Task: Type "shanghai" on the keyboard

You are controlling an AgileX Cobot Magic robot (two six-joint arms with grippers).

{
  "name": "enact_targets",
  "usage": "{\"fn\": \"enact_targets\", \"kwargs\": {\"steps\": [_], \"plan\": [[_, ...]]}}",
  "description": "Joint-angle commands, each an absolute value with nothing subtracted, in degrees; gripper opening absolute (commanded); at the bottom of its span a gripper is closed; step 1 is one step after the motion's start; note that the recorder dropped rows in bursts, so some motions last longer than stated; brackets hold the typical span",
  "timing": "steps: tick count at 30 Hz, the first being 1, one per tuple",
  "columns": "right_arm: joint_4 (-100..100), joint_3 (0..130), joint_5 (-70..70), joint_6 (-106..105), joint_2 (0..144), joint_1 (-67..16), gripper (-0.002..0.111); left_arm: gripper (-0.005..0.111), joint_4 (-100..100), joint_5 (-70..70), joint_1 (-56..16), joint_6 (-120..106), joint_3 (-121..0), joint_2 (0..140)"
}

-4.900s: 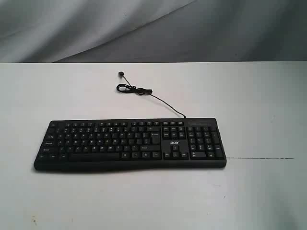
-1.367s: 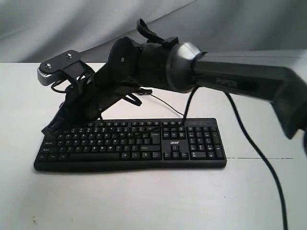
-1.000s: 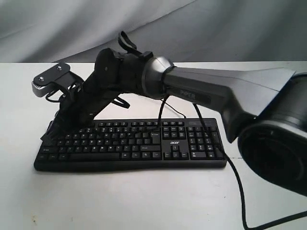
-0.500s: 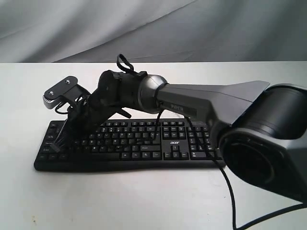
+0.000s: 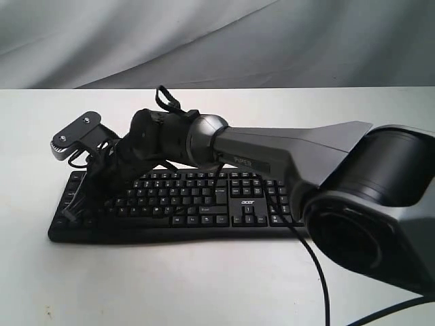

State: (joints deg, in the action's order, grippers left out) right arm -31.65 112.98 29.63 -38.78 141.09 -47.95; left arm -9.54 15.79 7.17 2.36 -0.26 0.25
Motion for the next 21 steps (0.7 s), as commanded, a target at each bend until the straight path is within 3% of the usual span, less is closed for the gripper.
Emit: {"fn": "enact_targets", "kwargs": {"steps": [1,21], "plan": [[-31.06,113.45,29.50,-39.16,141.27,-48.10,0.000,0.000,-9.55,15.22,6.75,2.62,0.00,0.00],[-29.47,113.45,29.78,-39.05,141.49,-48.10,0.000,0.000,-9.55,15.22,6.75,2.62,0.00,0.00]]}}
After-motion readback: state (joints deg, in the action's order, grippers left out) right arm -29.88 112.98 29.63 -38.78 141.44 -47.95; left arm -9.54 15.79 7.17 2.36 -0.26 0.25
